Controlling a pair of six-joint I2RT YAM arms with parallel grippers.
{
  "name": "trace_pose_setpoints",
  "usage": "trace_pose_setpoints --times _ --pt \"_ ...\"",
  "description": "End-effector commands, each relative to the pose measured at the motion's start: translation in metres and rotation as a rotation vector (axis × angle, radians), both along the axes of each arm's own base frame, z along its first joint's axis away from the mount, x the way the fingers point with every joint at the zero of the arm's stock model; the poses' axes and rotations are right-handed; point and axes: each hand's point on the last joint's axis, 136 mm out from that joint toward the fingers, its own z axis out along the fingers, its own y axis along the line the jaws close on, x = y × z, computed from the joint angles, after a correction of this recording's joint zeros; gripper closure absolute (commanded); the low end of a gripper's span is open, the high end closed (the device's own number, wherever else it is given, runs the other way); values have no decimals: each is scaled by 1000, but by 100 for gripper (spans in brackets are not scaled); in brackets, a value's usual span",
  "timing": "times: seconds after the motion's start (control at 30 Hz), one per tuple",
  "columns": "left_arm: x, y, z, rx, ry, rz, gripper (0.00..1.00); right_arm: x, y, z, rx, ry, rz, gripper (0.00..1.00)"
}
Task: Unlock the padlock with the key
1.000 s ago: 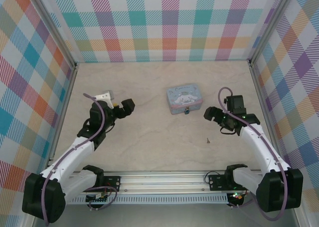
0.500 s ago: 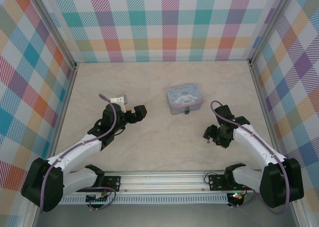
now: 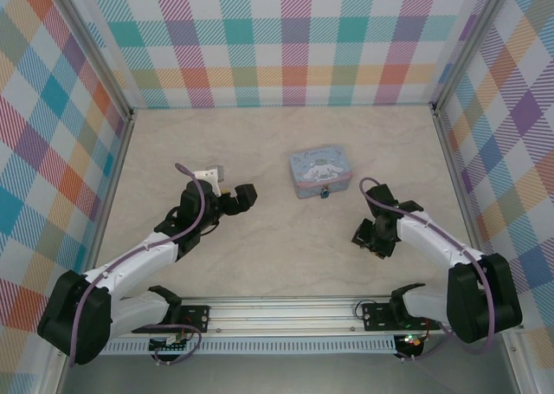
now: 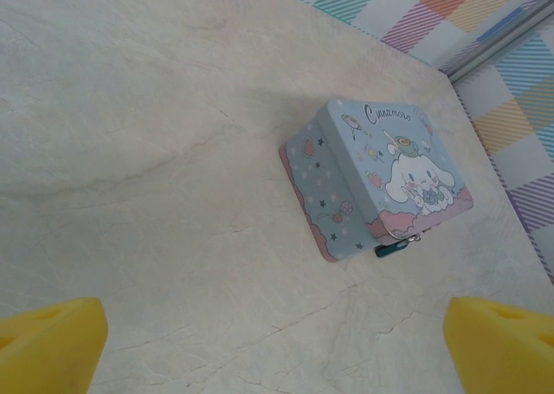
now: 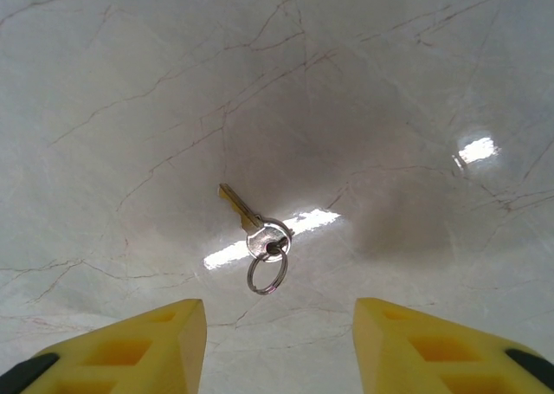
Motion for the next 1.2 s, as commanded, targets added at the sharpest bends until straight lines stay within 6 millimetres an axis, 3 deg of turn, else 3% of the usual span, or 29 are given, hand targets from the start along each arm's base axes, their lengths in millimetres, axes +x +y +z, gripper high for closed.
trace_pose_setpoints --times 0.0,0.57,1.17 --pt "3 -5 15 5 -50 -13 0 -3 -1 -7 -11 16 -19 54" --pt "1 -5 12 15 -40 -16 0 4 -1 -16 -34 21 -27 62" --pt "1 -6 14 15 -43 -19 0 0 -2 -26 -46 53 -16 87"
